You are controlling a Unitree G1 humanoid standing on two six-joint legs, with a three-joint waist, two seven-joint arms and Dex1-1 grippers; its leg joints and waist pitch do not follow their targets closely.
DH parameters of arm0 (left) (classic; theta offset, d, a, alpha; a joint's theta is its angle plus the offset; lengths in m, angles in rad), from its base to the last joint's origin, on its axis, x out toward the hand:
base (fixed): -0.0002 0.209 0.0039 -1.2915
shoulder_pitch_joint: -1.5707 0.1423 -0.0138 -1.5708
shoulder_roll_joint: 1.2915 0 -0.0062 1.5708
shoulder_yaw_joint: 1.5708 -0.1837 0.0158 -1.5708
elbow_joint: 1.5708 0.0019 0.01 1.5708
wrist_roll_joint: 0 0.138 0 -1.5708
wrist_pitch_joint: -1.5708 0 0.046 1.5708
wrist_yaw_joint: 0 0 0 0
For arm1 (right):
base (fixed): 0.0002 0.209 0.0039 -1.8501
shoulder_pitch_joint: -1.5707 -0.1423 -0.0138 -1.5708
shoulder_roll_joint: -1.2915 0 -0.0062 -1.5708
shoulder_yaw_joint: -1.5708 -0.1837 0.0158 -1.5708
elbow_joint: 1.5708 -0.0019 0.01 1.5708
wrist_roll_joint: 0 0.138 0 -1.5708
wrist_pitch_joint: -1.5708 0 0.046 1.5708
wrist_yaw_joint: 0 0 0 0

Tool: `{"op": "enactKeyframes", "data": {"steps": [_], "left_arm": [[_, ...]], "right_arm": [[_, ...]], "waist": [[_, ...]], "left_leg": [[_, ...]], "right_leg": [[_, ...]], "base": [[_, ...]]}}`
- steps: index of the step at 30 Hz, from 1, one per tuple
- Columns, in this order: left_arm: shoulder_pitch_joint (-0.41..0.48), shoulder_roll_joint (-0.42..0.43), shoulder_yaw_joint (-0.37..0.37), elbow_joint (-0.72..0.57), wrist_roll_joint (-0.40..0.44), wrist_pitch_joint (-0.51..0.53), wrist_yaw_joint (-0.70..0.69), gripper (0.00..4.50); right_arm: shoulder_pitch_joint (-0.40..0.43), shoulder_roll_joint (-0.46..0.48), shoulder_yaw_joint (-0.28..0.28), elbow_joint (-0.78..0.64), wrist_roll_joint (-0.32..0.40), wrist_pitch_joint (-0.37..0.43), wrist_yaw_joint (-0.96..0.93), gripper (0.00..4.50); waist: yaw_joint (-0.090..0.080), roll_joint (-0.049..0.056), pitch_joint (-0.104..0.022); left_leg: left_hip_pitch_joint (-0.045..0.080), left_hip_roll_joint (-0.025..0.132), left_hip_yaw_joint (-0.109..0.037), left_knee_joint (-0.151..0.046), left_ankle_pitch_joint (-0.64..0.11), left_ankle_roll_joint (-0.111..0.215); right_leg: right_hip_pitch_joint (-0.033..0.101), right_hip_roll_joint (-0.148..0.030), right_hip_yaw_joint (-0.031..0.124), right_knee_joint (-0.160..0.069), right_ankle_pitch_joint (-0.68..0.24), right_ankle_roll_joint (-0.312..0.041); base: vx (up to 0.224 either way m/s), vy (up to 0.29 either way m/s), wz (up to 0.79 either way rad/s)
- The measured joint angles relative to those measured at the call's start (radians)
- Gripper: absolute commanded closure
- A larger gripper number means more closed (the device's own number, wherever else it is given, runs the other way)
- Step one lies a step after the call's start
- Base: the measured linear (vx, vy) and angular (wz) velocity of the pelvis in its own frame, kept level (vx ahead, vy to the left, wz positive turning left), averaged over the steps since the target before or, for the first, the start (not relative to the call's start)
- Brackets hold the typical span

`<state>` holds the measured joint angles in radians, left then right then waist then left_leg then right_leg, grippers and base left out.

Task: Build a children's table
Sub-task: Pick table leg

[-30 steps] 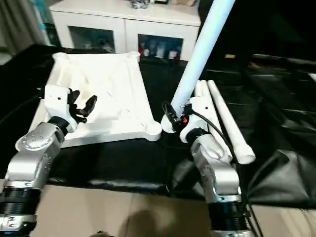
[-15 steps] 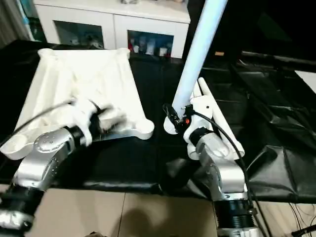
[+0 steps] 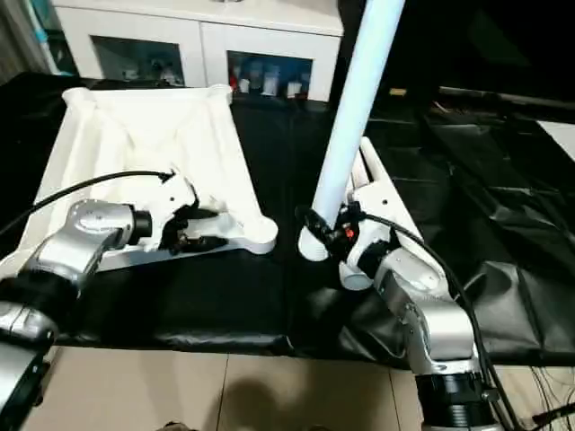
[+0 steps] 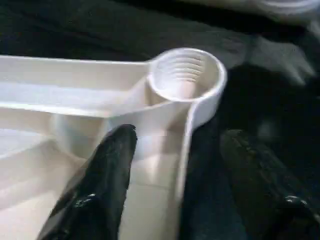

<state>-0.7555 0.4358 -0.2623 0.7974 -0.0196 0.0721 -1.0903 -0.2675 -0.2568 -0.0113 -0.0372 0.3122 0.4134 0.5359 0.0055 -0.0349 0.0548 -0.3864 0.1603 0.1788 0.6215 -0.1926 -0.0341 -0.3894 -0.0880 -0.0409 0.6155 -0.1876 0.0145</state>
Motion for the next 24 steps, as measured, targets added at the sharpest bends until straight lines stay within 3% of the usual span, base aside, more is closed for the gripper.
{"op": "enactKeyframes", "data": {"steps": [6, 14, 24], "left_arm": [[-0.044, 0.026, -0.025, 0.077, 0.029, 0.021, -0.082, 2.07], [-0.083, 0.026, -0.042, 0.186, 0.086, -0.083, -0.053, 2.88], [-0.123, 0.019, -0.044, 0.264, 0.114, -0.148, -0.061, 3.56]], "right_arm": [[0.002, -0.013, 0.000, -0.001, 0.000, 0.011, 0.001, 2.64], [0.002, -0.013, 0.011, -0.001, 0.000, 0.014, 0.007, 2.64], [0.002, -0.013, 0.018, -0.001, 0.000, 0.014, 0.008, 2.64]], "waist": [[-0.001, 0.003, 0.002], [0.001, 0.004, 0.003], [0.002, 0.008, 0.005]], "left_leg": [[0.001, 0.000, 0.000, 0.000, 0.000, 0.000], [0.001, 0.000, 0.001, 0.000, 0.000, 0.000], [0.001, 0.000, 0.001, 0.000, 0.000, 0.000]], "right_leg": [[0.000, 0.000, 0.000, 0.000, 0.001, -0.002], [0.001, 0.000, -0.001, -0.001, 0.001, -0.002], [0.001, -0.001, -0.001, -0.001, 0.001, -0.002]], "base": [[0.000, 0.000, 0.00], [0.000, 0.000, 0.00], [0.000, 0.000, 0.00]]}}
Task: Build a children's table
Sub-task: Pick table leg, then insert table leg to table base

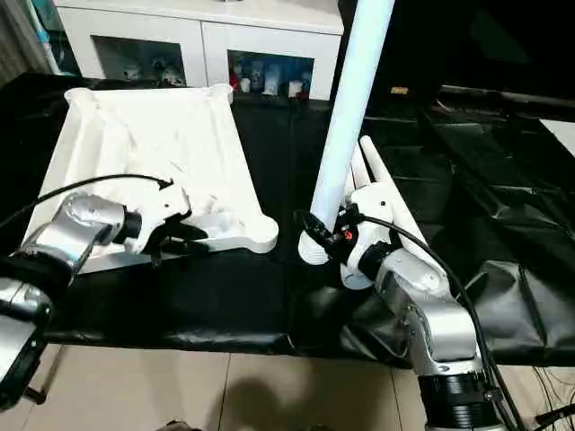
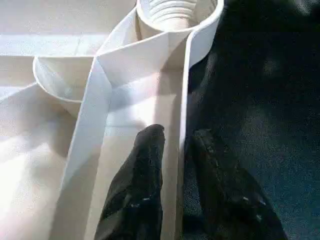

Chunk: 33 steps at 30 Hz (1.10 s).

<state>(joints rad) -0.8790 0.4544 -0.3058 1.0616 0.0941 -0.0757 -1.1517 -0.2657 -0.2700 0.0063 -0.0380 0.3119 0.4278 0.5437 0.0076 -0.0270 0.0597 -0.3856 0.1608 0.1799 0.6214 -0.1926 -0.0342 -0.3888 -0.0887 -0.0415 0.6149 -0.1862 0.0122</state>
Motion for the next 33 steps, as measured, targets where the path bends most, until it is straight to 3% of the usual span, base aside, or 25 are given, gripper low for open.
{"op": "enactKeyframes", "data": {"steps": [11, 19, 22, 25, 28, 33], "left_arm": [[-0.021, -0.012, -0.014, 0.056, 0.041, -0.043, -0.002, 4.48], [-0.020, -0.014, 0.000, 0.073, 0.035, -0.061, -0.030, 4.50], [0.028, -0.006, 0.022, 0.019, 0.012, -0.061, -0.065, 4.50], [0.140, 0.013, 0.029, -0.149, -0.032, -0.037, -0.121, 4.50], [0.193, 0.011, 0.023, -0.261, -0.041, -0.007, -0.139, 4.50], [0.261, 0.008, 0.026, -0.384, -0.042, 0.024, -0.099, 4.50]], "right_arm": [[0.000, 0.001, 0.001, 0.000, -0.002, 0.000, -0.001, 2.64], [-0.014, 0.015, 0.000, 0.001, 0.032, 0.021, 0.008, 2.64], [-0.055, 0.022, 0.000, 0.011, 0.066, 0.065, 0.033, 2.64], [-0.110, 0.015, 0.001, 0.057, 0.080, 0.102, 0.059, 2.64], [-0.134, 0.016, 0.007, 0.092, 0.086, 0.123, 0.081, 2.64], [-0.178, 0.008, 0.038, 0.166, 0.087, 0.152, 0.145, 2.64]], "waist": [[-0.001, 0.005, 0.003], [-0.002, 0.005, 0.003], [-0.004, 0.007, 0.003], [0.000, 0.006, 0.002], [0.021, 0.006, 0.001], [0.026, 0.001, 0.001]], "left_leg": [[0.000, 0.000, 0.001, 0.000, 0.000, 0.000], [0.000, 0.000, 0.001, 0.000, 0.000, 0.000], [0.000, 0.000, 0.002, -0.001, 0.000, 0.000], [0.002, 0.002, 0.004, -0.002, 0.000, 0.000], [0.003, 0.006, 0.015, -0.003, 0.000, 0.000], [0.005, 0.008, 0.023, -0.003, 0.000, 0.001]], "right_leg": [[0.000, 0.000, 0.000, -0.001, 0.000, 0.000], [0.000, 0.000, 0.001, -0.001, 0.000, 0.000], [0.000, 0.000, 0.000, -0.001, -0.001, -0.002], [0.000, 0.000, 0.000, -0.001, -0.003, -0.005], [0.000, -0.002, 0.000, 0.000, -0.004, -0.006], [0.000, -0.004, 0.002, 0.000, -0.004, -0.006]], "base": [[0.000, 0.000, 0.00], [0.000, 0.000, 0.00], [0.000, 0.000, 0.00], [0.000, 0.000, 0.00], [0.000, 0.000, 0.00], [0.000, 0.000, 0.00]]}}
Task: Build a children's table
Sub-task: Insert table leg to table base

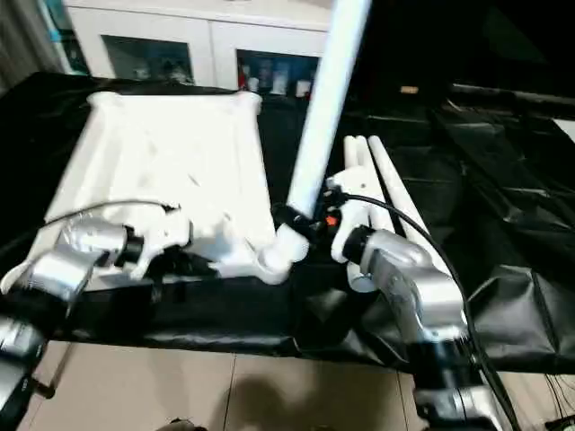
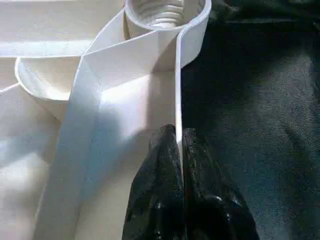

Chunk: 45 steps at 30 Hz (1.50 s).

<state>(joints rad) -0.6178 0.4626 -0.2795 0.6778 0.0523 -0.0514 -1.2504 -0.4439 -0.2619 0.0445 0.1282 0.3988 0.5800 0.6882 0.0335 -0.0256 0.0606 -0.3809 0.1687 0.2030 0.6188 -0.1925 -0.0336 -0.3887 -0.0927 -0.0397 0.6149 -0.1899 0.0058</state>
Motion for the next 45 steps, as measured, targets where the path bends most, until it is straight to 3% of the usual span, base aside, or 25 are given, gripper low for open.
{"op": "enactKeyframes", "data": {"steps": [9, 16, 25, 35, 40, 45], "left_arm": [[0.069, 0.014, 0.004, -0.155, 0.011, 0.096, 0.028, 4.50], [0.072, 0.030, -0.004, -0.178, 0.008, 0.129, 0.014, 4.50], [0.078, 0.029, -0.004, -0.204, 0.008, 0.174, 0.017, 4.50], [0.078, 0.010, -0.004, -0.195, 0.009, 0.182, 0.037, 4.50], [0.078, 0.005, -0.005, -0.190, 0.011, 0.182, 0.039, 4.50], [0.077, 0.004, -0.008, -0.182, 0.011, 0.182, 0.044, 4.50]], "right_arm": [[-0.042, 0.005, 0.041, 0.097, -0.005, -0.004, 0.055, 2.64], [-0.081, 0.038, 0.044, 0.205, -0.020, -0.073, 0.065, 2.64], [-0.061, 0.045, 0.021, 0.230, -0.003, -0.104, 0.088, 2.64], [0.051, 0.093, -0.039, 0.235, 0.024, -0.269, 0.100, 2.64], [0.094, 0.112, -0.035, 0.240, 0.017, -0.390, 0.098, 2.65], [0.134, 0.107, -0.003, 0.226, -0.036, -0.485, 0.107, 2.65]], "waist": [[-0.002, -0.006, -0.003], [-0.004, -0.010, -0.006], [-0.004, -0.015, -0.009], [0.000, -0.011, -0.013], [0.000, -0.006, -0.016], [-0.003, -0.001, -0.018]], "left_leg": [[-0.001, 0.001, 0.001, 0.000, 0.000, 0.000], [-0.001, 0.002, 0.001, 0.000, 0.000, 0.000], [-0.001, 0.003, 0.001, 0.000, 0.000, 0.000], [0.000, 0.003, 0.001, -0.001, 0.000, 0.000], [0.000, 0.003, 0.001, -0.001, 0.000, 0.000], [0.000, 0.002, 0.001, -0.002, 0.000, -0.001]], "right_leg": [[-0.001, 0.001, 0.000, 0.000, -0.001, 0.001], [-0.002, 0.002, 0.000, 0.000, -0.001, 0.002], [-0.002, 0.002, 0.000, -0.001, -0.001, 0.002], [-0.001, 0.002, -0.001, -0.002, -0.001, 0.002], [0.000, 0.002, 0.000, -0.004, -0.001, 0.002], [0.000, 0.002, 0.000, -0.004, -0.001, 0.002]], "base": [[0.000, 0.000, 0.00], [0.000, 0.000, 0.00], [0.000, 0.000, 0.00], [0.000, 0.000, 0.00], [0.000, 0.000, 0.00], [0.000, 0.000, 0.00]]}}
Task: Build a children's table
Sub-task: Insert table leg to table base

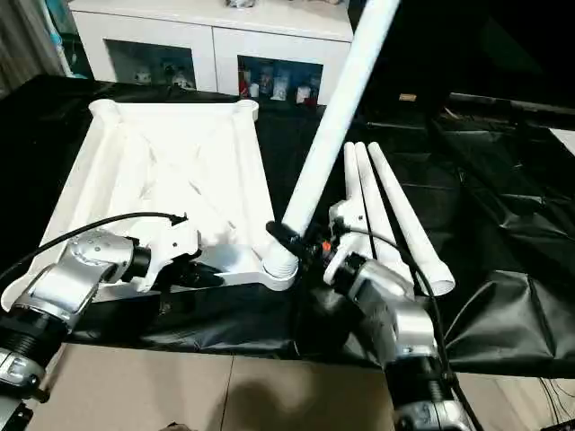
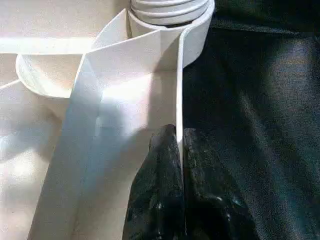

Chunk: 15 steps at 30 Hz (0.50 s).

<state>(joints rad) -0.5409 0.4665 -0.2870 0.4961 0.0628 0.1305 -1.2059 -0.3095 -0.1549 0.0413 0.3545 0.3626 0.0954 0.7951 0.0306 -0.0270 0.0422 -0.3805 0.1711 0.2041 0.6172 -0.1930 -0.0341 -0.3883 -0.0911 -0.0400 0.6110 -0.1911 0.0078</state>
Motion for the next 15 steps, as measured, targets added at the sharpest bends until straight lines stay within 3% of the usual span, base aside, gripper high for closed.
{"op": "enactKeyframes", "data": {"steps": [9, 15], "left_arm": [[0.000, 0.002, -0.005, 0.004, 0.001, 0.000, -0.008, 4.50], [0.000, 0.011, -0.018, 0.003, 0.004, -0.013, -0.018, 4.50]], "right_arm": [[-0.006, -0.026, 0.031, 0.001, -0.024, -0.027, 0.029, 2.65], [-0.048, -0.056, 0.060, 0.023, -0.052, -0.008, 0.084, 2.65]], "waist": [[0.000, -0.002, -0.004], [-0.001, -0.013, -0.011]], "left_leg": [[0.004, -0.001, 0.000, -0.008, 0.000, 0.000], [0.008, -0.001, 0.000, -0.011, 0.000, 0.000]], "right_leg": [[0.002, 0.000, 0.000, -0.002, -0.002, 0.003], [0.004, 0.000, 0.000, -0.002, -0.006, 0.009]], "base": [[0.000, 0.000, 0.00], [0.000, 0.000, 0.00]]}}
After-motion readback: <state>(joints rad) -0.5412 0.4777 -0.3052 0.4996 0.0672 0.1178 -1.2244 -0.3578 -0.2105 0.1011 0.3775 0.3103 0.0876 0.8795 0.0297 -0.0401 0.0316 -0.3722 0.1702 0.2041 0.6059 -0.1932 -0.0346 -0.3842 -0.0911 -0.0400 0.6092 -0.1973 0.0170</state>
